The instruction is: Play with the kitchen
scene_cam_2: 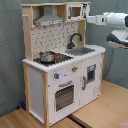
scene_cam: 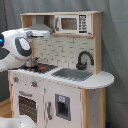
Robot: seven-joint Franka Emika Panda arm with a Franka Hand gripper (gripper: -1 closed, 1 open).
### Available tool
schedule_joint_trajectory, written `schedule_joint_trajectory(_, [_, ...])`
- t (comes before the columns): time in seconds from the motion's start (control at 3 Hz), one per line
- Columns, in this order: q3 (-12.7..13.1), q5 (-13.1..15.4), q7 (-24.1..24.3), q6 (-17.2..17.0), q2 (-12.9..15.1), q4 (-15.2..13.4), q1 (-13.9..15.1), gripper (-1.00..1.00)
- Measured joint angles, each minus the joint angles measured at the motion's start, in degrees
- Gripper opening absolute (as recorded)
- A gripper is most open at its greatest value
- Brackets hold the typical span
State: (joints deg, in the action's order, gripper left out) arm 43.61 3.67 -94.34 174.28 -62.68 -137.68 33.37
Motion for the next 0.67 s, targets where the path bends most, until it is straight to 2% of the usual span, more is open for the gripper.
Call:
schedule_joint_trajectory(0.33, [0.1, 0.0, -1.6, 3.4, 3.8, 0.5, 2.4, 1.00])
schedule_joint_trajectory(0.67, [0.9, 0.0, -2.8, 4.8, 8.2, 3.7, 5.2, 1.00])
